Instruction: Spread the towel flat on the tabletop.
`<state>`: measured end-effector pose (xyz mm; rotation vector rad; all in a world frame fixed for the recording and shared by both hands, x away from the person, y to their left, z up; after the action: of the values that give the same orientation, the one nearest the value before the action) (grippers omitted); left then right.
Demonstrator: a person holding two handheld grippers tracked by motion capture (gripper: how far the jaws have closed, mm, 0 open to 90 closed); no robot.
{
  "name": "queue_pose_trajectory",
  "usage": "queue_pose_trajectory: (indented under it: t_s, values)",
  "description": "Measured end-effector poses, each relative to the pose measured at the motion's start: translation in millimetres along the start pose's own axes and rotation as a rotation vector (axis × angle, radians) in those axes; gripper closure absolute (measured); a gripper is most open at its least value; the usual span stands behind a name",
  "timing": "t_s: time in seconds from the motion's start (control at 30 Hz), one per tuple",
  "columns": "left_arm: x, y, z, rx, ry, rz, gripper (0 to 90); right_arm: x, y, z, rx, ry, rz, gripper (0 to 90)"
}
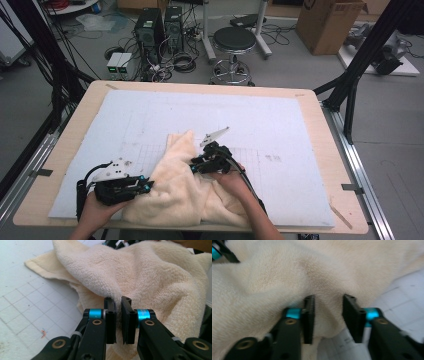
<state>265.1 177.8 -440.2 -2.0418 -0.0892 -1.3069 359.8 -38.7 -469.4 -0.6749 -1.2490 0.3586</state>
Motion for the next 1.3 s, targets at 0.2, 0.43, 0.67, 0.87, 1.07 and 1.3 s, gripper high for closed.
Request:
queue_pose_trajectory:
  t_s: [0.2,0.43,0.67,0.87,1.07,1.3]
  values:
    - [7.9,-4.1,4.1,-0.032,-0.038,-0.028,67.4,5.1,-11.2,5.6,-0.005,-0.075,-0.01,89.8]
    - [48.9,-3.0,29.3,0.0,-0.091,-0.145,55.9,1.9,-45.8,0.8,-0.06,-0.076,-0.042,89.7]
    - [73.2,42.8,72.0,0.186,-0.145,-0.111,56.6,0.3,-58.5,-2.7,-0.109,-0.091,-0.068,89.6]
    - [64.7,85.7,108.0,0.275,-0.181,0.04,57.1,-1.8,-60.7,-8.9,-0.128,-0.044,-0.085,72.7]
    - [57.0,102.8,117.1,0.28,-0.215,0.06,57.1,-3.6,-38.9,-13.5,-0.089,-0.003,-0.059,56.5]
    - [62.5,122.6,105.3,0.31,-0.096,0.156,60.8,-12.5,-19.3,-22.0,-0.051,0.046,-0.004,64.6]
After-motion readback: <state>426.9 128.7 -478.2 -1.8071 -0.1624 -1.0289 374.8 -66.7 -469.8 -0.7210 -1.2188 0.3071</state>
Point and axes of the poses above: each handheld gripper's, and its own axes: y roughly forward along the jaws, x roughly out of its top, z roughly to its left, the point moved 6 cm from there along y, roughly forward along the jaws, and after that the axes turned 8 degrees about -y, right-handed, at the moved point
